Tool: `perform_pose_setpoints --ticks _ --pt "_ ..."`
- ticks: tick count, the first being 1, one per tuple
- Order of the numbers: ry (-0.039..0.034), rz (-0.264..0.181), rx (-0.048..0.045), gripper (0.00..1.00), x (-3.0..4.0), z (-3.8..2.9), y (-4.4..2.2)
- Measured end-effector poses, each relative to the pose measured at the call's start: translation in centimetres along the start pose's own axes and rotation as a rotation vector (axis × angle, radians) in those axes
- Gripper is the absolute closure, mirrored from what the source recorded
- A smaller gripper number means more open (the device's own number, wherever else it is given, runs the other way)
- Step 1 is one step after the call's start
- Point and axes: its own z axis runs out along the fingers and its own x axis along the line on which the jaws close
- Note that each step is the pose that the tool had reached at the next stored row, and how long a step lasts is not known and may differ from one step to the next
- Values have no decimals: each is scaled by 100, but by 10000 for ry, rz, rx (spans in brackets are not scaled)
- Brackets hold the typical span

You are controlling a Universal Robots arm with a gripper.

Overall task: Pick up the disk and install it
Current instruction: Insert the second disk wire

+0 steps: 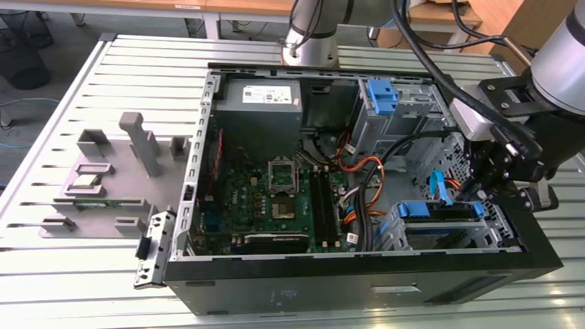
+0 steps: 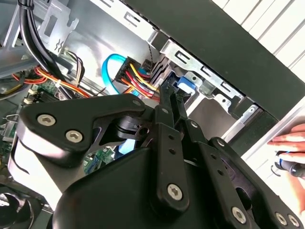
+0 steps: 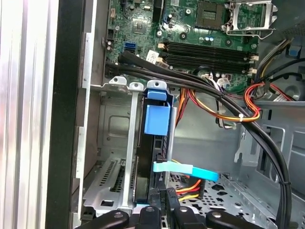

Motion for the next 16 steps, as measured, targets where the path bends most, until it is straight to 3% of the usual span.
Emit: perform_pose_setpoints --ticks 10,16 --pt "-82 -220 204 82 13 20 67" --pt "-83 -248 272 82 39 21 98"
